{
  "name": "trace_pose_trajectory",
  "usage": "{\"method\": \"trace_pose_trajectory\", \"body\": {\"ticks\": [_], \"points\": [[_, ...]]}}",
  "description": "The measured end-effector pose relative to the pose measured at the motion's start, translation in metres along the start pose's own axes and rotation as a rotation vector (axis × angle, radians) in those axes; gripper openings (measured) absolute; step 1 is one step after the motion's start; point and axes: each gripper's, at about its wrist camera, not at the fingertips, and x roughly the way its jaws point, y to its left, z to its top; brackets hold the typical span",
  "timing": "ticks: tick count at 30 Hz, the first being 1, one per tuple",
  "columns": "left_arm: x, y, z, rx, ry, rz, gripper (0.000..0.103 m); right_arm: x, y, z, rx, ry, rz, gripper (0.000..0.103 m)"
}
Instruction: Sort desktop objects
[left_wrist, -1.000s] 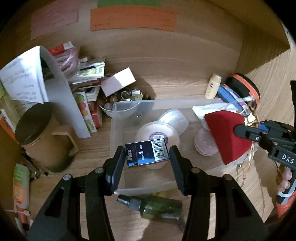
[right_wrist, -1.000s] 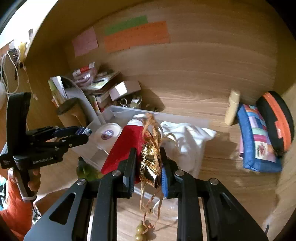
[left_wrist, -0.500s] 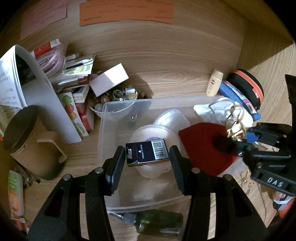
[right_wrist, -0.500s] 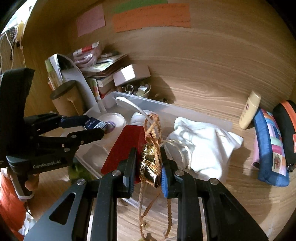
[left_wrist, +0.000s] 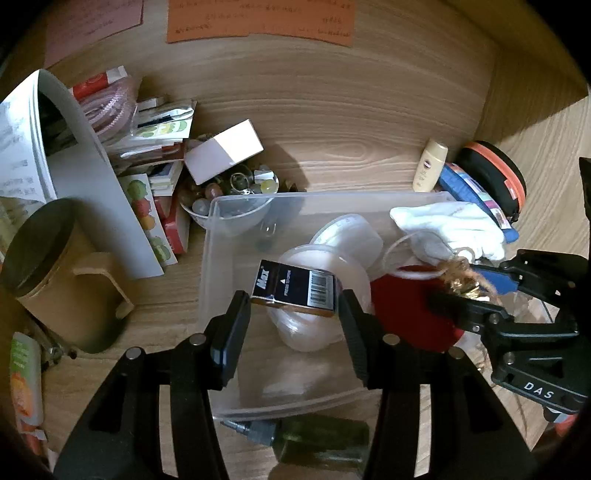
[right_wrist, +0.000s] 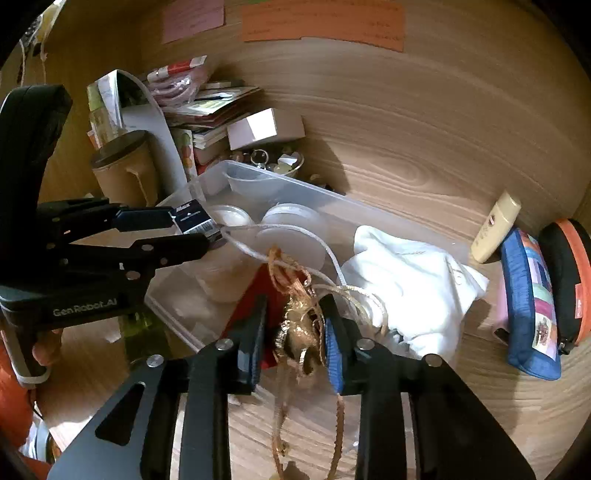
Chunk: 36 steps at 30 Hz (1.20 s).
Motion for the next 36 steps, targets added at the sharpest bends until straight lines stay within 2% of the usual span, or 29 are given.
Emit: {"method": "trace_pose_trajectory", "body": {"ticks": [2, 6, 12, 16, 24, 26, 28, 29, 36], "points": [[-0.002, 0.001, -0.001, -0.003, 0.001, -0.006, 0.049, -0.002, 0.001, -0.001, -0.002, -0.005, 0.0, 0.028], [-0.006, 0.002, -0.003, -0.009, 0.006, -0.008, 0.049, -0.009, 0.002, -0.002, -0.001, -0.013, -0.016, 0.045], [-0.023, -0.002, -0.005, -0.001, -0.022, 0.004, 0.05, -0.024, 0.001, -0.005, 0.008, -0.038, -0.027, 0.046], [-0.04, -0.002, -0.008, -0.001, -0.054, 0.019, 0.059, -0.035, -0.002, -0.008, 0.03, -0.046, -0.025, 0.046], [-0.07, -0.001, -0.023, -0.016, -0.095, 0.034, 0.063, -0.07, -0.017, -0.026, 0.093, -0.093, -0.012, 0.047], [-0.073, 0.001, -0.029, -0.024, -0.094, 0.032, 0.065, -0.078, -0.021, -0.031, 0.104, -0.104, -0.015, 0.049], [-0.073, 0.001, -0.035, -0.03, -0.087, 0.03, 0.065, -0.087, -0.023, -0.039, 0.116, -0.116, -0.021, 0.061], [-0.074, 0.002, -0.038, -0.033, -0.083, 0.034, 0.066, -0.091, -0.024, -0.044, 0.122, -0.124, -0.024, 0.062], [-0.064, 0.004, -0.063, -0.05, -0.019, 0.017, 0.067, -0.094, -0.026, -0.072, 0.127, -0.09, -0.03, 0.063]]}}
